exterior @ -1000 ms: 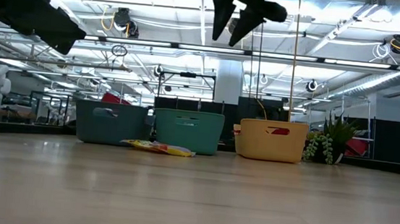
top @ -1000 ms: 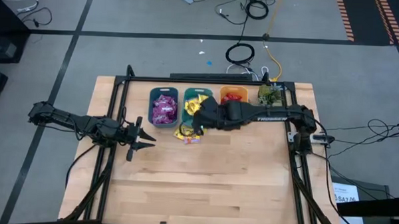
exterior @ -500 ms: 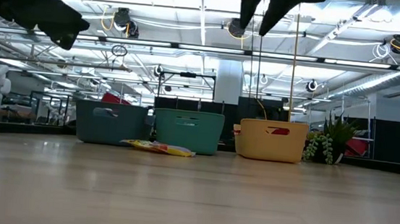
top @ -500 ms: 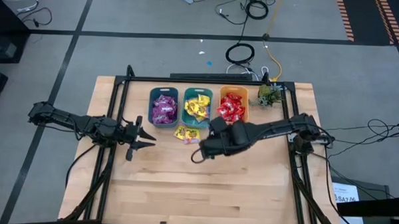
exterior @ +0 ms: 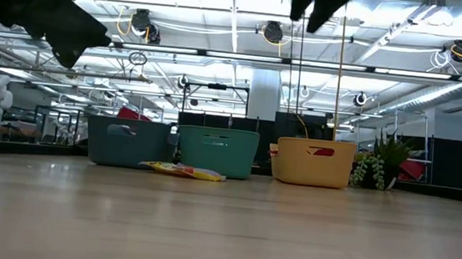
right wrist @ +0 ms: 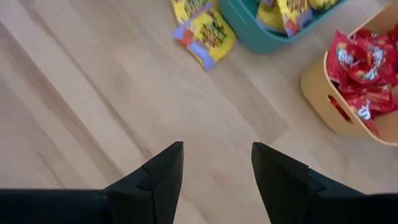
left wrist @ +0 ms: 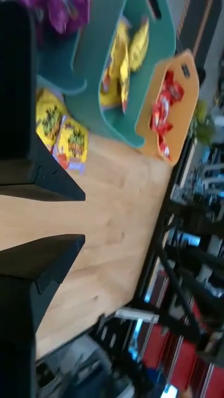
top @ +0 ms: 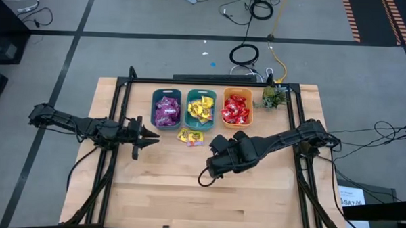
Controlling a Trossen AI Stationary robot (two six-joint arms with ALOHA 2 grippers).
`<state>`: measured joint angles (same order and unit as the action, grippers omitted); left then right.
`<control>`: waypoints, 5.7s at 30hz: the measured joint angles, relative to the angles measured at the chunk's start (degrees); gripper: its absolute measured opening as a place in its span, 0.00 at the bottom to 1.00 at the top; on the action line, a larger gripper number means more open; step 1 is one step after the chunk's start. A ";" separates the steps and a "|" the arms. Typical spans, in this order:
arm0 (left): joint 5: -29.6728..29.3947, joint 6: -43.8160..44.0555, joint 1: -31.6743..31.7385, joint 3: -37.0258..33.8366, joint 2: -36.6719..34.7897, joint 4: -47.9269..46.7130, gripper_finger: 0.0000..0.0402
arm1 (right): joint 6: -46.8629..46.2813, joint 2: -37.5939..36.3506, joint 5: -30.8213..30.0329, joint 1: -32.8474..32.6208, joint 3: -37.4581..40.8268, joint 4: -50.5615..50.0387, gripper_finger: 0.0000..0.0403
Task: Sort candy
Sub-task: Put the yellow candy into the green bin
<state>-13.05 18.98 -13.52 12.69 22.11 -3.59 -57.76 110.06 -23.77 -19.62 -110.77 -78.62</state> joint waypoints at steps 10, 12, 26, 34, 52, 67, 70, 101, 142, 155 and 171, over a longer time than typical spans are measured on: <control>-4.40 4.71 1.41 1.14 -0.15 -7.68 0.51 | -4.27 -19.58 6.32 -0.04 31.06 22.51 0.45; -4.89 4.71 1.65 1.27 -0.14 -8.37 0.57 | -5.03 -25.35 6.22 -0.02 37.96 27.48 0.45; -10.06 10.70 1.37 1.36 4.38 1.51 0.63 | 11.62 -50.86 7.43 -0.20 63.79 25.35 0.45; -18.72 7.65 -1.75 11.93 24.38 3.34 0.63 | 26.38 -57.22 1.55 -0.59 77.62 38.17 0.45; -23.30 21.04 -1.04 43.59 60.32 -14.78 0.63 | 41.08 -91.31 13.51 9.53 103.85 66.10 0.45; -13.01 42.52 0.68 43.95 67.21 -18.69 0.63 | 46.06 -109.40 13.66 11.32 105.23 64.96 0.45; -14.72 46.43 0.74 43.95 70.58 -18.19 0.63 | 46.01 -109.46 13.66 11.32 105.23 64.95 0.45; -12.70 58.75 6.10 46.43 87.79 -21.09 0.34 | 42.52 -109.45 16.67 11.28 105.21 64.66 0.45; -11.48 51.10 2.84 51.25 75.89 -30.76 0.12 | 44.97 -109.46 16.58 11.28 105.17 64.64 0.45; -10.96 51.06 2.60 51.28 75.89 -30.76 0.11 | 44.85 -109.46 16.63 11.28 105.17 64.65 0.45; -10.70 44.40 2.60 51.30 72.93 -26.73 0.01 | 44.92 -109.46 16.65 11.28 105.17 64.65 0.45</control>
<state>-23.75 63.38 -10.92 63.99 95.04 -30.32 -12.84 0.60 -7.11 -8.34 -5.61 -13.97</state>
